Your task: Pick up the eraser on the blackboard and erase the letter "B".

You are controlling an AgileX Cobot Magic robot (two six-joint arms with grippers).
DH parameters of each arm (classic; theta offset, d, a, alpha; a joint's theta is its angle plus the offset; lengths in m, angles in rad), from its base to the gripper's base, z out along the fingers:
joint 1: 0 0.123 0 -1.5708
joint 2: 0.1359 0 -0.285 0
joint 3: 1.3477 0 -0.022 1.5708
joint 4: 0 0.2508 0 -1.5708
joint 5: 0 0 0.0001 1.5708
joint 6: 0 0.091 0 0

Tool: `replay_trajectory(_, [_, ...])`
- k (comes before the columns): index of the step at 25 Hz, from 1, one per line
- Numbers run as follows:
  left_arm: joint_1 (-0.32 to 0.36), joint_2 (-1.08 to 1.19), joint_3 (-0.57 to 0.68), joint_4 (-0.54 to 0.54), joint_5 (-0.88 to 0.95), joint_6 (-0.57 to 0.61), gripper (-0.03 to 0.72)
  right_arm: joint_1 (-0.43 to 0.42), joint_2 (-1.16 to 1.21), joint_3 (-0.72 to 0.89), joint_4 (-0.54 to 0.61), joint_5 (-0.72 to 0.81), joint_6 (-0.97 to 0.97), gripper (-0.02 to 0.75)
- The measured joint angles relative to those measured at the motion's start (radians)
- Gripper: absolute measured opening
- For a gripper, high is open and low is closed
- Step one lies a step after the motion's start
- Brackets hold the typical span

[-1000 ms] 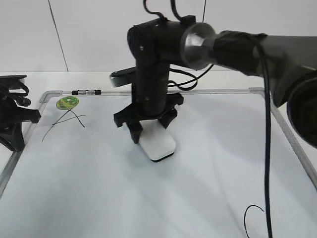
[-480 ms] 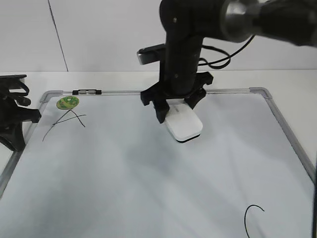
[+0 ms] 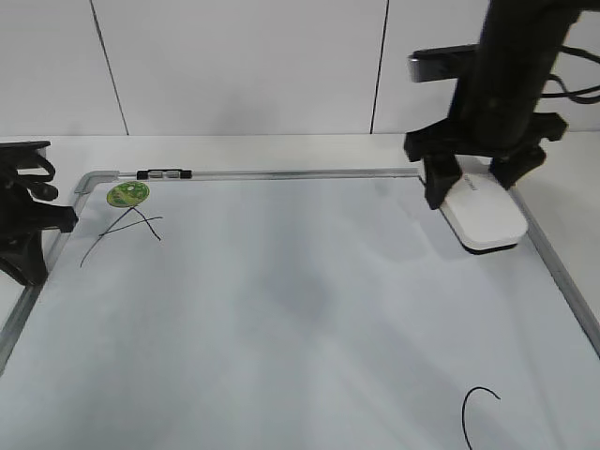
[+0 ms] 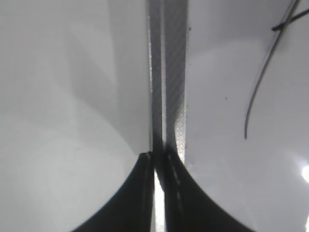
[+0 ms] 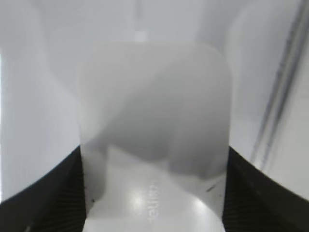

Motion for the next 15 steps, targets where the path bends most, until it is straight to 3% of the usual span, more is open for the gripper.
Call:
replay_trajectory(9, [0.0, 0.0, 0.0, 0.0, 0.0, 0.0, 0.02, -0.207, -0.052, 0.166, 0.097, 0.0, -0.119, 0.534])
replay_trajectory(15, [0.0, 0.0, 0.0, 0.0, 0.0, 0.0, 0.02, -0.255, -0.052, 0.178, 0.099, -0.039, -0.144, 0.534])
